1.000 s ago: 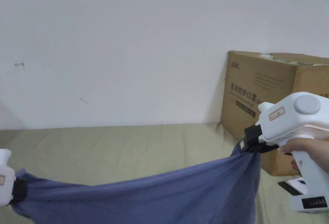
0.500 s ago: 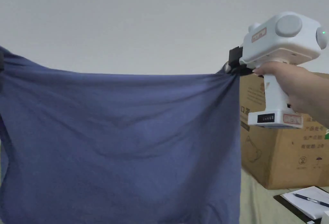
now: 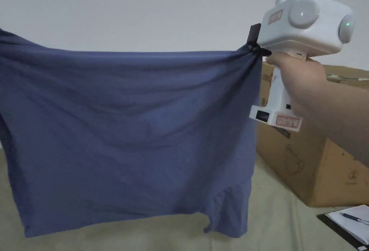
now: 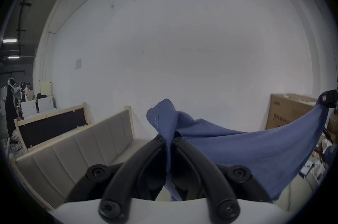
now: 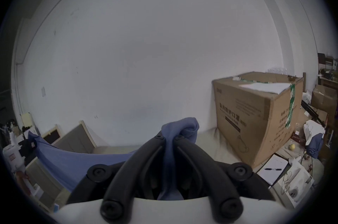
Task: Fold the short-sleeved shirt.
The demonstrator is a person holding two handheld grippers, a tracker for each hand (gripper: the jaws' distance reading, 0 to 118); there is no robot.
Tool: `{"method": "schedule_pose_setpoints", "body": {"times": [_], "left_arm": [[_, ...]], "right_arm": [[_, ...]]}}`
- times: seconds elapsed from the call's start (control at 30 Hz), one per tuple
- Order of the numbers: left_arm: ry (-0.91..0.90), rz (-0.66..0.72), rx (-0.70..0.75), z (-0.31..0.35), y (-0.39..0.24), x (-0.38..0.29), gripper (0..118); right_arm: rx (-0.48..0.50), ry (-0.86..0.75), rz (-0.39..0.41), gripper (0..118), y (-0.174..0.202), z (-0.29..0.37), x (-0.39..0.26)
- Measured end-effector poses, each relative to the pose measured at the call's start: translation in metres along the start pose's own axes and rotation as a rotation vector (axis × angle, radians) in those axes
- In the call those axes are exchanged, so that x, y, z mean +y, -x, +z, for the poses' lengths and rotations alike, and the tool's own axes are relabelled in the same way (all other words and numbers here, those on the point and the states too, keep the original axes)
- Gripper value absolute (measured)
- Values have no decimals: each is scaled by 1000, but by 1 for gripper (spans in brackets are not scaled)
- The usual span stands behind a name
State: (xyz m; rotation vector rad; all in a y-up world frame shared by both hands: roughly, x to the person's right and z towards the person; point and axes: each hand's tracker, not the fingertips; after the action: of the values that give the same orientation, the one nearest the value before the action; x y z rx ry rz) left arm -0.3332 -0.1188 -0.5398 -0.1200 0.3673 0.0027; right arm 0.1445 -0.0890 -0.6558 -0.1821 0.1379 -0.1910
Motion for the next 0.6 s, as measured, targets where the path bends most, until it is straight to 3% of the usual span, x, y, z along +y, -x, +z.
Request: {"method": "schedule_pose_setpoints", "body": {"times": [0.13,0.2,0.27,0.33,0.4,0.6], "left_arm": [[195,-1,-73,-7,-5,-85,2],[343,86,-136,-3,-2,-145,2],[449,69,-170,12,-5,-204,2],[531,-5,-203,33,-9,-255,2],[586,18,-264,68,-9,-299,2],[616,46,-305,170,22,-344,2]], "right_arm": [[-41,142,-36,3,-23,-6,-84],[-31,234,-73,3,-42,2,-148],[-70,339,-78,3,-58,15,-209],[-98,427,-74,3,-73,39,-265],[-95,466,-82,3,-89,76,-313],[-101,522,-131,3,-126,199,-377]]}}
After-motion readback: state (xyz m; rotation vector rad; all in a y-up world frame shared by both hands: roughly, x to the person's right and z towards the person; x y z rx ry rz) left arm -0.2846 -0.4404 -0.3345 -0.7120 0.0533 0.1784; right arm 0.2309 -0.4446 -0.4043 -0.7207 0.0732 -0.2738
